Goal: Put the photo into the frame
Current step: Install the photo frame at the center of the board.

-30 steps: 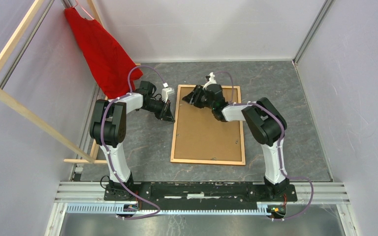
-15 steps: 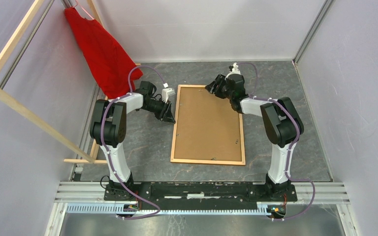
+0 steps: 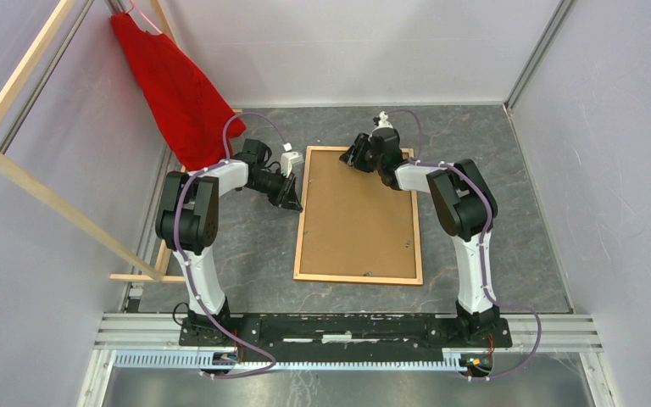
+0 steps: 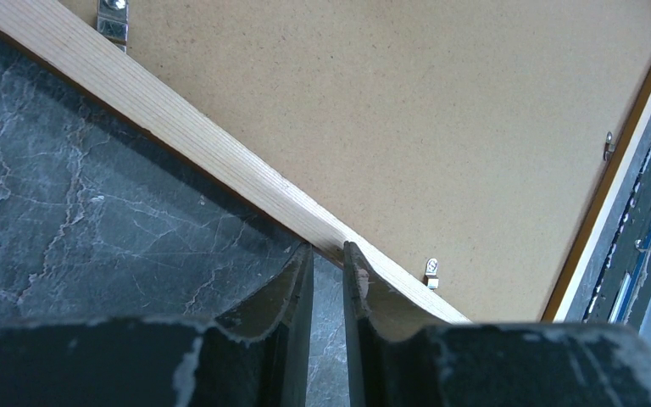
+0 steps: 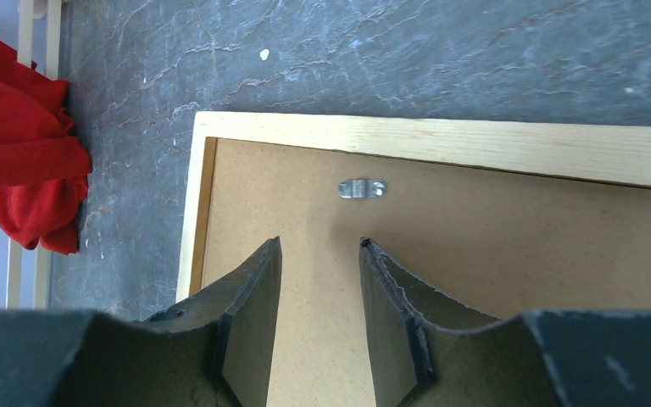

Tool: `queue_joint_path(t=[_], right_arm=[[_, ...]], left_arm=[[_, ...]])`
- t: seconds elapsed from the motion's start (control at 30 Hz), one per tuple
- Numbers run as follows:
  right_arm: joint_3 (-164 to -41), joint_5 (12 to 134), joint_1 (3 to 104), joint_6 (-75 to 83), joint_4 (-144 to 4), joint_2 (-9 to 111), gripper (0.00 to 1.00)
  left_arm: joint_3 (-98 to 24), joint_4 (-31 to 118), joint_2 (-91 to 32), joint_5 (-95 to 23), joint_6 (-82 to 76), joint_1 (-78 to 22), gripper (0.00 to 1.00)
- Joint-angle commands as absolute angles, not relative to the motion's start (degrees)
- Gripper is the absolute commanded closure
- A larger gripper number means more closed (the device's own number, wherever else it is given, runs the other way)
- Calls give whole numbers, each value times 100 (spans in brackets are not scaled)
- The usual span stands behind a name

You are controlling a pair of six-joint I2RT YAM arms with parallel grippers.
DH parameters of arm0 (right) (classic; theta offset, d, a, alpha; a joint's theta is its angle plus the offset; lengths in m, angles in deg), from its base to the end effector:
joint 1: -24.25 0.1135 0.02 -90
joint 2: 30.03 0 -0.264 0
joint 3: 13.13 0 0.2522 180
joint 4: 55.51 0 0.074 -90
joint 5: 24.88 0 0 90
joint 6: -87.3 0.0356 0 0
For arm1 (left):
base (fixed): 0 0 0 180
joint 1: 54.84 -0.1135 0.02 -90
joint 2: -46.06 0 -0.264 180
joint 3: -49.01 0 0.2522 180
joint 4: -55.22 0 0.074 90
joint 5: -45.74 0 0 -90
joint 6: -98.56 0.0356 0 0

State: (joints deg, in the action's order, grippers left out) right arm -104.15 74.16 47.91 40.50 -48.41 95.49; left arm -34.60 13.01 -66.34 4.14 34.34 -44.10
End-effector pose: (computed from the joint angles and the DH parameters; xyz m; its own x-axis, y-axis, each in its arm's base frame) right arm 0.4357 0.1970 0.1353 -0.6660 0.4463 -0.5977 -0.0935 0.7450 0.6605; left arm 0.3619 -0.0957 0.1438 -0.6787 0.4226 -0.6007 0.7308 0.4699 -0.4951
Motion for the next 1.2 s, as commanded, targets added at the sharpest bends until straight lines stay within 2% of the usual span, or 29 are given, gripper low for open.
queue_joint_path(t=[0.0, 1.17], right_arm=[[-10774, 7428, 4849, 4097, -4785, 9710, 56], [-11259, 6806, 4856, 4111, -4690, 10195, 70]], left_arm=[[-3544, 1465, -6699, 227, 3592, -4385, 75], [-3365, 1461, -6649, 287, 3782, -4385, 79]])
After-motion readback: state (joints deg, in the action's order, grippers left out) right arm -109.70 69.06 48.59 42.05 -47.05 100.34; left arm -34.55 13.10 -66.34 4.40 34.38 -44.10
